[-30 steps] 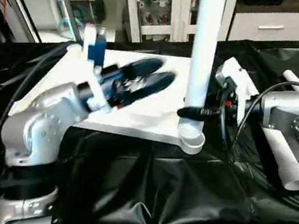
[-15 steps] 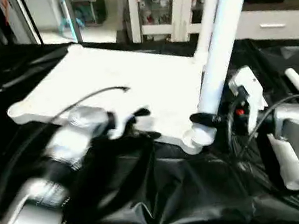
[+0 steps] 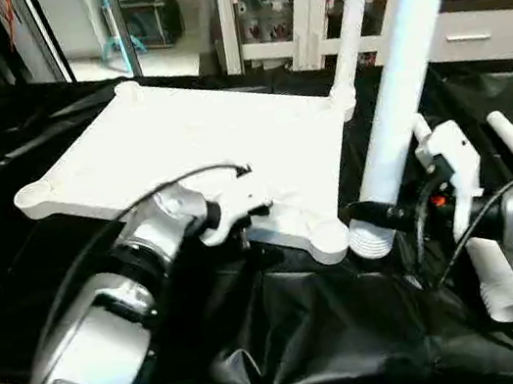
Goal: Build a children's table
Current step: Pick table leg
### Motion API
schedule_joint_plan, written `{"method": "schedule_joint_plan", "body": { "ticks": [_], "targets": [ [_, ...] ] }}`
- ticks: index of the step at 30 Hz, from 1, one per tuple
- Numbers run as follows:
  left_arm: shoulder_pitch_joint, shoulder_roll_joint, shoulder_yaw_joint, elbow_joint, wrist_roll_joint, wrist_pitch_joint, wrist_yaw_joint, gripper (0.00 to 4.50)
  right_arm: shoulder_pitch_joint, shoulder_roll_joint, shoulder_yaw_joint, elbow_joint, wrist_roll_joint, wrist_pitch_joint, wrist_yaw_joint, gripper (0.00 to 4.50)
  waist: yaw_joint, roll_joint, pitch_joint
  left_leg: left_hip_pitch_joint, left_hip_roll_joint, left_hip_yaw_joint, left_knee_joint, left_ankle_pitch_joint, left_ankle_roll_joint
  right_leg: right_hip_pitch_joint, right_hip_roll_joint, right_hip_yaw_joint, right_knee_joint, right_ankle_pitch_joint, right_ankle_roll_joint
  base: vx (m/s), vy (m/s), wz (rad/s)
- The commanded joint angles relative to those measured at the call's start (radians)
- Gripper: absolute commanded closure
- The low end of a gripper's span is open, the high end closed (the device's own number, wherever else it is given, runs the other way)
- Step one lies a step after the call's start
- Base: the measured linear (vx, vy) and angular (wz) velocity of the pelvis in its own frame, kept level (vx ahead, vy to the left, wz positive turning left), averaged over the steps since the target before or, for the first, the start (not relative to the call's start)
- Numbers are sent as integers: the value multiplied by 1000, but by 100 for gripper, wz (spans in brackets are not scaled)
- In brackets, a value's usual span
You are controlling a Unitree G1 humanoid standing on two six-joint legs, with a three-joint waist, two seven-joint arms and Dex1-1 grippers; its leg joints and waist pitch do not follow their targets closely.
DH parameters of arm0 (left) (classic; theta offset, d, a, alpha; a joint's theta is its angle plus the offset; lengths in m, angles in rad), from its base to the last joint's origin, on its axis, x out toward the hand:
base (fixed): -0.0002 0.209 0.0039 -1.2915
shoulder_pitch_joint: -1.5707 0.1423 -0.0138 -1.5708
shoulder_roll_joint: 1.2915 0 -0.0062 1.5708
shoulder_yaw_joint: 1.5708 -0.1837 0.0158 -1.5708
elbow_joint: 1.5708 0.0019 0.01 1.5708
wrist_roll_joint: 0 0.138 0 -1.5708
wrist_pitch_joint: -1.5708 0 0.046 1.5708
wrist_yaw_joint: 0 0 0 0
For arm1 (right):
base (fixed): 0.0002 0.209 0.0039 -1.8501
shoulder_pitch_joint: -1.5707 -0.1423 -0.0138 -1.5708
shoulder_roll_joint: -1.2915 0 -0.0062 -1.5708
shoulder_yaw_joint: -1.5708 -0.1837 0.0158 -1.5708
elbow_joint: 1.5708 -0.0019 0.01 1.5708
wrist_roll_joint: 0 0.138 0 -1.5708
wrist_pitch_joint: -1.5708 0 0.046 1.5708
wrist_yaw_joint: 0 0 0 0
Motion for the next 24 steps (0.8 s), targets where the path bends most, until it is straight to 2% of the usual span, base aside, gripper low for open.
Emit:
{"method": "schedule_joint_plan", "body": {
  "ticks": [1,7,10,11,12,13,16,18,21,22,23,24],
  "targets": [
    [-39,-13,1,27,20,-19,16,70,4,-13,-20,-25,14,11,-2,262,1,-10,-73,1,37,-10,-64,-127,43,69,-67,48,-80,-211,-189,0,0,0],
    [-66,-52,34,106,37,-45,-20,126,-4,-7,5,-25,13,9,-3,262,1,-12,-73,-2,35,-9,-63,-119,51,69,-68,48,-83,-212,-188,0,0,0],
    [-72,-56,31,116,48,-52,-28,131,-4,-8,6,-27,15,11,-2,262,3,-12,-73,-1,39,-11,-65,-119,53,68,-71,48,-80,-211,-190,0,0,0],
    [-75,-56,26,121,55,-55,-38,135,-5,-9,7,-27,15,11,0,262,2,-16,-72,0,39,-10,-65,-119,54,68,-71,47,-81,-214,-191,0,0,0],
    [-75,-56,26,121,55,-55,-38,135,-5,-9,7,-27,15,11,0,262,3,-14,-73,-1,38,-10,-65,-119,54,68,-71,48,-79,-213,-192,0,0,0],
    [-79,-54,19,125,66,-57,-53,164,-6,-10,9,-26,14,11,2,262,3,-13,-72,0,39,-10,-65,-120,55,67,-72,48,-82,-217,-192,0,0,0],
    [-81,-47,15,124,79,-61,-103,175,-9,-10,13,-21,11,8,3,262,4,-12,-71,1,40,-11,-66,-123,54,67,-73,48,-81,-224,-192,0,0,0],
    [-81,-45,17,124,79,-59,-120,204,-10,-9,14,-20,10,7,3,262,3,-13,-71,0,40,-11,-66,-122,53,67,-73,48,-80,-219,-194,0,0,0],
    [-84,-36,15,132,96,-60,-153,219,-15,-7,19,-19,10,8,2,262,3,-15,-71,1,41,-11,-67,-118,55,67,-74,48,-79,-210,-198,0,0,0],
    [-83,-32,12,136,103,-61,-155,232,-17,-6,21,-18,9,8,3,262,4,-19,-72,0,41,-10,-67,-111,57,68,-75,48,-78,-204,-199,0,0,0],
    [-81,-30,9,138,109,-62,-154,252,-19,-6,23,-15,8,6,4,262,4,-17,-71,-1,41,-10,-67,-109,59,68,-75,48,-77,-202,-200,0,0,0],
    [-80,-28,10,139,115,-63,-149,252,-20,-5,26,-13,7,5,5,262,3,-17,-71,-2,41,-11,-67,-107,60,68,-75,48,-77,-200,-200,0,0,0]
  ]
}}
